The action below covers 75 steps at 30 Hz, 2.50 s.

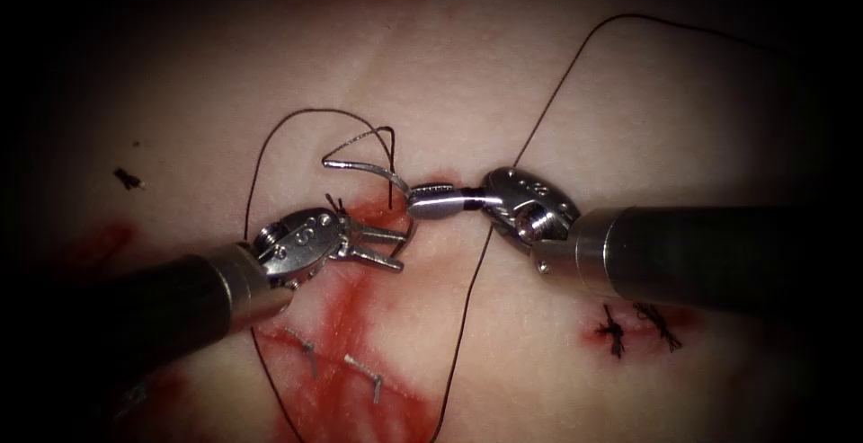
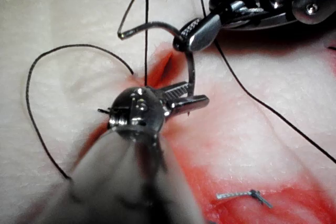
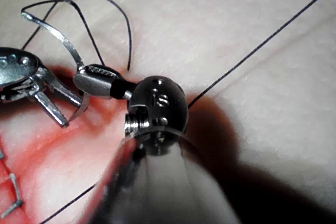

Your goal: Wound Closure

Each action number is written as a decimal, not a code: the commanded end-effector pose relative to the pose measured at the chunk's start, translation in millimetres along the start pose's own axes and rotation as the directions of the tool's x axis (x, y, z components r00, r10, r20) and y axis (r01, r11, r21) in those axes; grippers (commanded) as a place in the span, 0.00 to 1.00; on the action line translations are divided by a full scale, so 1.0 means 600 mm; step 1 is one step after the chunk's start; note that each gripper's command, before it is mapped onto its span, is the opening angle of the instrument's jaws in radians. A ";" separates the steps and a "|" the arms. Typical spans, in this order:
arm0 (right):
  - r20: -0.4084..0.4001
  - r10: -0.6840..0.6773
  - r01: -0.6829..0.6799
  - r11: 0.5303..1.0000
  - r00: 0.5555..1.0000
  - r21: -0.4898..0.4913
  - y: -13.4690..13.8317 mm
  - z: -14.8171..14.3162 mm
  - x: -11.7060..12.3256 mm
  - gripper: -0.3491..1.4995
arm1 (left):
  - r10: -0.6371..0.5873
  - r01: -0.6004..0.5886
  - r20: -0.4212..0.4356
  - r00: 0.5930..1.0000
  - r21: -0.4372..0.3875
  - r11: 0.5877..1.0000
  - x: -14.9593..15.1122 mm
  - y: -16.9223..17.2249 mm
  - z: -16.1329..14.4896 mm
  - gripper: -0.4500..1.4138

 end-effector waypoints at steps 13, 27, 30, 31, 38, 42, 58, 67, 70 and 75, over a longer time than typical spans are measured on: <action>-0.012 0.009 -0.009 1.000 1.000 0.007 0.0000 0.0012 -0.0013 0.00 | -0.021 0.021 -0.002 1.000 0.089 0.996 -0.0004 -0.0024 0.0017 0.30; -0.023 0.011 -0.011 1.000 1.000 -0.010 0.0003 0.0020 -0.0007 0.27 | -0.034 0.035 -0.006 0.999 0.179 0.983 0.0002 -0.0014 0.0017 0.00; -0.042 -0.011 0.009 0.999 0.999 -0.040 0.0004 0.0029 -0.0003 0.77 | -0.046 0.049 -0.018 0.999 0.219 0.975 0.0011 -0.0012 0.0015 0.00; -0.047 -0.022 0.021 0.999 0.999 -0.042 0.0005 0.0033 -0.0002 0.83 | -0.050 0.054 -0.022 0.999 0.231 0.971 0.0013 -0.0011 0.0014 0.00; 0.029 -0.142 0.144 0.980 0.989 -0.139 0.0005 0.0040 0.0003 0.88 | -0.077 0.086 -0.042 0.996 0.296 0.951 0.0013 -0.0004 0.0016 0.00; 0.094 -0.254 0.269 0.934 0.963 -0.236 -0.0001 0.0033 0.0019 0.89 | -0.078 0.092 -0.054 0.996 0.350 0.932 0.0015 -0.0006 0.0018 0.00; 0.343 -0.520 0.622 0.636 0.782 -0.457 -0.0108 0.0051 0.0070 0.80 | -0.143 0.147 -0.056 0.988 0.622 0.769 0.0021 -0.0007 0.0057 0.00; 0.530 -0.614 0.811 0.428 0.585 -0.399 -0.0145 0.0106 0.0039 0.72 | -0.126 0.127 -0.053 0.991 0.702 0.701 0.0025 -0.0006 0.0069 0.00; 0.578 -0.618 0.845 0.355 0.533 -0.400 -0.0145 0.0109 0.0036 0.72 | -0.127 0.126 -0.054 0.990 0.721 0.681 0.0025 -0.0004 0.0070 0.00; 0.648 -0.627 0.895 0.215 0.433 -0.391 -0.0144 0.0118 0.0030 0.72 | -0.124 0.116 -0.047 0.991 0.755 0.645 0.0026 -0.0003 0.0070 0.00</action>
